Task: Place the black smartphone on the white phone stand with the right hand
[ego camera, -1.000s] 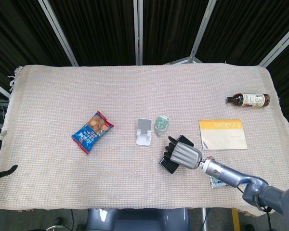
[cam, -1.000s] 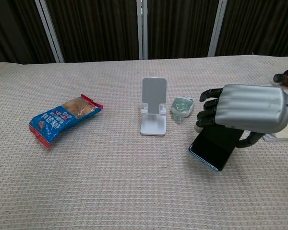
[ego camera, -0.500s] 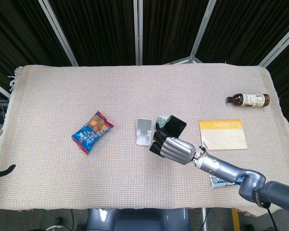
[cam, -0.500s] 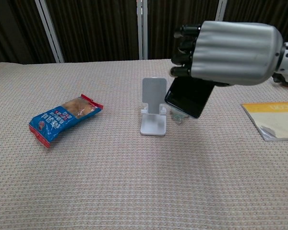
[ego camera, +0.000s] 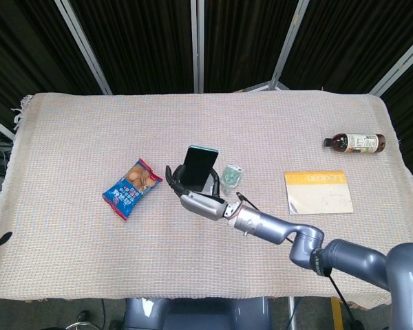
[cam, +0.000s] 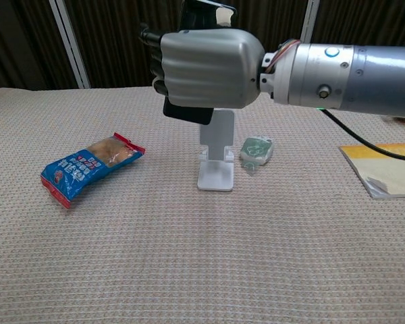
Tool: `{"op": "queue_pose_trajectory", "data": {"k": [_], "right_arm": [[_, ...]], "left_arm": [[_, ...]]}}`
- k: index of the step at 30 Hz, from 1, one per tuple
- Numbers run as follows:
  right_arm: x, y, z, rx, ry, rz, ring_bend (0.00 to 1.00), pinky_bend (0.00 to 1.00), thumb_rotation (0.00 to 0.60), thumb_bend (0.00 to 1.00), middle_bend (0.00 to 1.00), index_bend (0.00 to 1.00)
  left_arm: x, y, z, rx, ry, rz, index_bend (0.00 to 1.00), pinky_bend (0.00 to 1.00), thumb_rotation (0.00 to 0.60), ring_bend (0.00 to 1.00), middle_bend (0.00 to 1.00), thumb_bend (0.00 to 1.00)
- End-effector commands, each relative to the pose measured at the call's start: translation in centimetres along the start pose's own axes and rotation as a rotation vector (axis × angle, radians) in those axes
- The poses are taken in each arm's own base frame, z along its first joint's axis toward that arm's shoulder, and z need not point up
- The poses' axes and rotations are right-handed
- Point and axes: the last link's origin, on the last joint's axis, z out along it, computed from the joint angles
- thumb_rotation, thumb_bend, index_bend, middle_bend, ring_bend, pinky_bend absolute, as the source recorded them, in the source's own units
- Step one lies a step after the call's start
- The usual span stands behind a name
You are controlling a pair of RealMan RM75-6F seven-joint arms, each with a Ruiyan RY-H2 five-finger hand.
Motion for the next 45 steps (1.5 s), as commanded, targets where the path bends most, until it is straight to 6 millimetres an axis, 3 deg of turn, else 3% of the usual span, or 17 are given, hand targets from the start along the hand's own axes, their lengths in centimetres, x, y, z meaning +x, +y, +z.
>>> {"op": "queue_pose_trajectory", "data": {"k": [1,7,17,39,42,45], "right_arm": [[-0.1,-1.1,1.1,0.039,-0.001,-0.046,0.41,0.18,0.6,0.15,0.51,0.56],[-0.9,-2.7,1.4,0.079,-0.043,-0.078,0.41,0.16,0.6,0.15,0.51,0.56],[-1.7,-5.4,-0.2,0.148,-0.086,-0.088,0.4,0.15,0.6,0.15,0.51,0.56],[-1.3,-7.1,-0.8,0.174,-0.073,-0.051,0.38,0.14,0.6,0.15,0.5,0.55],[-1.4,-7.0,-0.7,0.17,-0.086,-0.036,0.34,0.11,0.6,0.15,0.44,0.5],[-1.4,-6.8,-0.7,0.168,-0.095,-0.032,0.27,0.07,0.6,0.15,0.31,0.33]], "left_arm": [[0.0,-0.2,0.1,0.005,-0.001,-0.001,0.0,0.0,0.6,0.0,0.0,0.0],[-0.1,-0.5,0.1,0.019,-0.005,0.002,0.0,0.0,0.6,0.0,0.0,0.0],[-0.4,-0.4,0.2,0.023,-0.013,0.015,0.0,0.0,0.6,0.0,0.0,0.0],[-0.8,-0.4,0.5,0.033,-0.024,0.027,0.0,0.0,0.6,0.0,0.0,0.0],[-0.9,-0.5,0.5,0.036,-0.026,0.029,0.0,0.0,0.6,0.0,0.0,0.0],[-1.0,-0.4,0.6,0.034,-0.028,0.031,0.0,0.0,0.6,0.0,0.0,0.0]]}}
